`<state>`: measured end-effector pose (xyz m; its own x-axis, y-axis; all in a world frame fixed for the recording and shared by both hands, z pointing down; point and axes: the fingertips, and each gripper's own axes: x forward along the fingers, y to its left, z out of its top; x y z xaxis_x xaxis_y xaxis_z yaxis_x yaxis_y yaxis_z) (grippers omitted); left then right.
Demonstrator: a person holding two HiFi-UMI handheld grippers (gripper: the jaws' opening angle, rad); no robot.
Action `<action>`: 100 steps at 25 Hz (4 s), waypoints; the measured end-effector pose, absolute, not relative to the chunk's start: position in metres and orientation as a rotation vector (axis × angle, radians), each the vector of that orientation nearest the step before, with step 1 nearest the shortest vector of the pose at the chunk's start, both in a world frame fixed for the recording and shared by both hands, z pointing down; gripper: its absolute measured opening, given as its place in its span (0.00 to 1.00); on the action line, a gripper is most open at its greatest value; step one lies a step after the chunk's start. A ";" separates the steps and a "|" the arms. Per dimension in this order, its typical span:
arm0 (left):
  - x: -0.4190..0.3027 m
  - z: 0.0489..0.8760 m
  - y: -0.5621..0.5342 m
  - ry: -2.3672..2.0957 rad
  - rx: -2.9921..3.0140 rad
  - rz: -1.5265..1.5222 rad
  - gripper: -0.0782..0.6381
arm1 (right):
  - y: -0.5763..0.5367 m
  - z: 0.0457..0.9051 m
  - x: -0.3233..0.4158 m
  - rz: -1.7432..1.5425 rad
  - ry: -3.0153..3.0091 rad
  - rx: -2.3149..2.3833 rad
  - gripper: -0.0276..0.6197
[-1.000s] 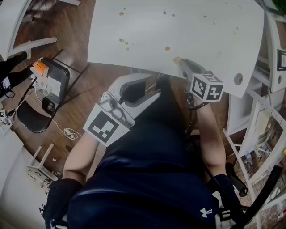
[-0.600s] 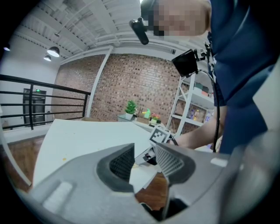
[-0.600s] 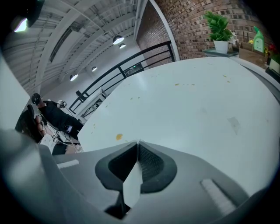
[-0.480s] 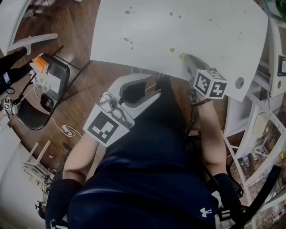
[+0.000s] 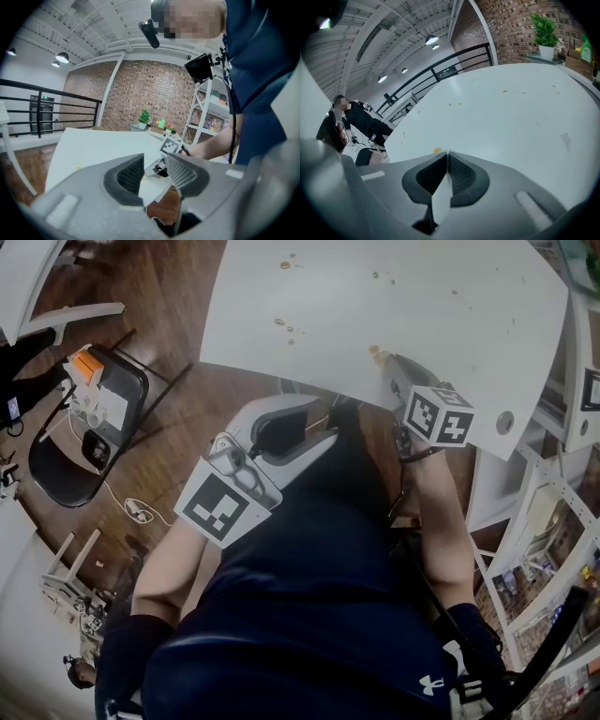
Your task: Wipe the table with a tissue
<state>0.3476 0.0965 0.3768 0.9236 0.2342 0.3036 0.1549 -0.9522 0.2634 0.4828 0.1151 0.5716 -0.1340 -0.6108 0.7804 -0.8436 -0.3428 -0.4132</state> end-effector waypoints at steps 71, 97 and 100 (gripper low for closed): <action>0.277 0.387 0.023 0.042 2.790 0.433 0.32 | 0.007 0.555 0.360 1.173 -1.909 1.569 0.28; 0.273 0.394 0.018 0.007 2.752 0.450 0.31 | 0.017 0.548 0.314 0.766 -1.810 1.575 0.14; 0.269 0.395 0.016 -0.008 2.733 0.450 0.31 | 0.015 0.554 0.328 0.780 -1.749 1.582 0.21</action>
